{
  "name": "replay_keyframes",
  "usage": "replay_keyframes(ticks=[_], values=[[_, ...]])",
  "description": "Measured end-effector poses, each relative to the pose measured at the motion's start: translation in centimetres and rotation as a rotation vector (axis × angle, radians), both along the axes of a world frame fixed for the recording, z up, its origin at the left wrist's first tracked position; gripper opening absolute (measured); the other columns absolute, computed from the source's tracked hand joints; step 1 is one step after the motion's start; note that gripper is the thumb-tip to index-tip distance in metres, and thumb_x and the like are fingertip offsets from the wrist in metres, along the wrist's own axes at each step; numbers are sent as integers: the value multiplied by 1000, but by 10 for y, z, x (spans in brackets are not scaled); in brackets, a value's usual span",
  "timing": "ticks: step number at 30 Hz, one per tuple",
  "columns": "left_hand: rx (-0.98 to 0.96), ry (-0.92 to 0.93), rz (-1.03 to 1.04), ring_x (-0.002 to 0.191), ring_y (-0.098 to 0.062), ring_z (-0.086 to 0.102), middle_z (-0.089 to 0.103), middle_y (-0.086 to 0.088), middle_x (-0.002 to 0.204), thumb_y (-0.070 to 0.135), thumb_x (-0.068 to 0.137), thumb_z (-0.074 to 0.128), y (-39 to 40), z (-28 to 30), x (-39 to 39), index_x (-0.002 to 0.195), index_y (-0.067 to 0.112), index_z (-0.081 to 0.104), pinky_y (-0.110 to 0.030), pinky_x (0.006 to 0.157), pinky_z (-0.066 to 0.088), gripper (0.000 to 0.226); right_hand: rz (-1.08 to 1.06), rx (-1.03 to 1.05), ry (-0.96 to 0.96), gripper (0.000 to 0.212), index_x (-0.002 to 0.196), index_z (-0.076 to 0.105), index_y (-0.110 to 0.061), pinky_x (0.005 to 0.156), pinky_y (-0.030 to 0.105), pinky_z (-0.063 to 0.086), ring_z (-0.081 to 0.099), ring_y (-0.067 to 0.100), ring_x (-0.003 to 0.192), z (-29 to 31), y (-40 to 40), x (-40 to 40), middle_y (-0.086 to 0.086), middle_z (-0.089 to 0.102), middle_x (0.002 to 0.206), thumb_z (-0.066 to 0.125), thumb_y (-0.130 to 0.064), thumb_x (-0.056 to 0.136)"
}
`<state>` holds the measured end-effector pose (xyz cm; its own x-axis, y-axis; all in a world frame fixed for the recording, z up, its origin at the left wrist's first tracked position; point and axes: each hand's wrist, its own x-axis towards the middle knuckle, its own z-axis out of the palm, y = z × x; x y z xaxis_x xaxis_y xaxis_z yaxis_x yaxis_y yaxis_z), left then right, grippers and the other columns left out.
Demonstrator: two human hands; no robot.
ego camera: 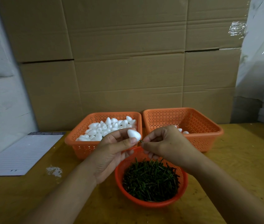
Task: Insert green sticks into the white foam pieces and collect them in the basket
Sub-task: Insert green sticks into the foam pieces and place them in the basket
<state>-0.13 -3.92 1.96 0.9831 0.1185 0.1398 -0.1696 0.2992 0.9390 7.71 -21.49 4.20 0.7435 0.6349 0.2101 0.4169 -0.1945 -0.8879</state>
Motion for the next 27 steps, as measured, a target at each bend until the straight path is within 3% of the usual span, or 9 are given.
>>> replay_keyframes(ticks=[4, 9, 27], values=[[22, 9, -7, 97, -16, 68, 72, -9, 106, 8, 81, 75, 1, -1, 1, 107, 16, 76, -26, 79, 55, 27, 4, 0, -3, 9, 83, 74, -4, 57, 20, 55, 68, 11, 57, 0, 0, 0, 6, 74, 68, 74, -11, 88], [43, 9, -7, 99, -16, 68, 73, -8, 107, 18, 71, 82, 1, -2, 1, 106, 19, 77, -25, 79, 56, 35, 9, 0, 0, 9, 83, 74, -4, 56, 19, 54, 68, 11, 57, 0, 0, 0, 6, 74, 69, 74, -12, 87], [156, 0, 9, 104, -17, 68, 73, -9, 111, 29, 71, 84, 1, -3, 0, 110, 19, 76, -25, 83, 55, 40, 19, 9, 25, 8, 84, 75, -1, 56, 19, 54, 69, 12, 57, 1, 1, -4, 8, 74, 69, 73, -9, 87]])
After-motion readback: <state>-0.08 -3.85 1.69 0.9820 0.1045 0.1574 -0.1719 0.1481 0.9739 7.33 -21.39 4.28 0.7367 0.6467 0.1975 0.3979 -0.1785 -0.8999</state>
